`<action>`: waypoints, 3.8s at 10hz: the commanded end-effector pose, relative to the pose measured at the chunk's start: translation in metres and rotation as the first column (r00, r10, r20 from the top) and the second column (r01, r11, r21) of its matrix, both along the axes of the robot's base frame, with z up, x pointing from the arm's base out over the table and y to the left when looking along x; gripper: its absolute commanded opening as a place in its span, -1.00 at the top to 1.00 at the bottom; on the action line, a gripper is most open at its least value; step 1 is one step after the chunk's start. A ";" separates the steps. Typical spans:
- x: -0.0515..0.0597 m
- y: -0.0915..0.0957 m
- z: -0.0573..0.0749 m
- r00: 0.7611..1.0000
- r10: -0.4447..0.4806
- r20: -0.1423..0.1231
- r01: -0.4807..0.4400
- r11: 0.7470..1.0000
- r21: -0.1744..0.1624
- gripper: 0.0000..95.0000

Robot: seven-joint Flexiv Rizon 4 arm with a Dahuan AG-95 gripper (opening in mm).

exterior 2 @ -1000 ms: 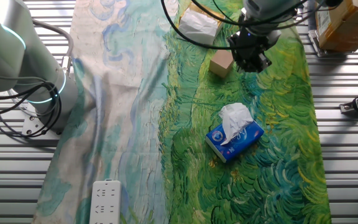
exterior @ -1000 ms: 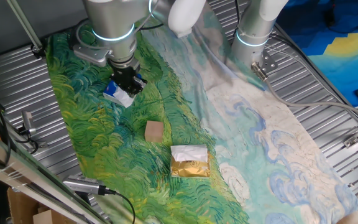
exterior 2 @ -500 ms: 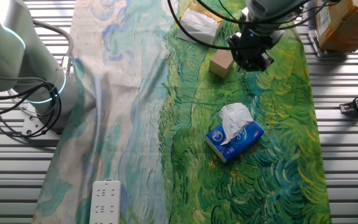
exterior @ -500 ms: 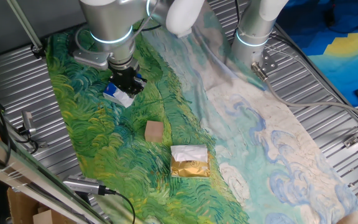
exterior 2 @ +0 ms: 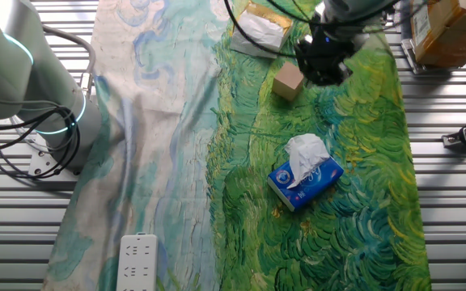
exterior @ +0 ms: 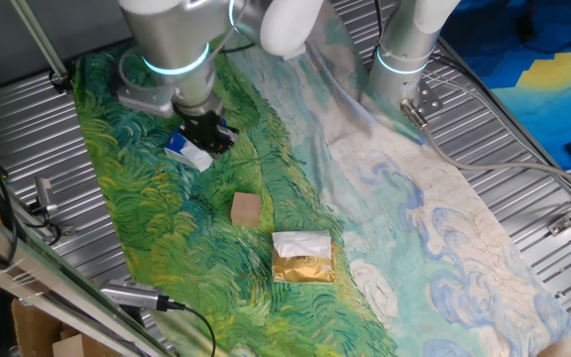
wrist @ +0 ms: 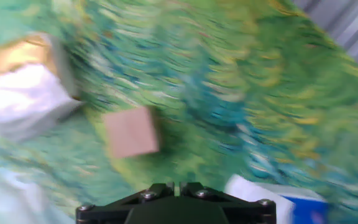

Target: Pick up one small block

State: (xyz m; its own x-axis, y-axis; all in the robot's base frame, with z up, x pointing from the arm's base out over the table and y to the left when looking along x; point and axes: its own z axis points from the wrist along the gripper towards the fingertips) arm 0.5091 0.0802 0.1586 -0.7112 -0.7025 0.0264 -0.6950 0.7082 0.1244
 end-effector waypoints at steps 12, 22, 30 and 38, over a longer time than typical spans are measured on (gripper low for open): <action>-0.013 0.058 -0.088 0.997 -0.006 0.078 0.008 1.000 -0.018 -1.00; -0.017 0.061 -0.110 0.994 0.014 0.111 -0.013 1.000 -0.017 -0.60; -0.017 0.061 -0.110 0.990 -0.004 0.140 0.003 1.000 0.004 -0.60; -0.017 0.061 -0.110 0.989 -0.003 0.148 0.003 1.000 0.006 0.20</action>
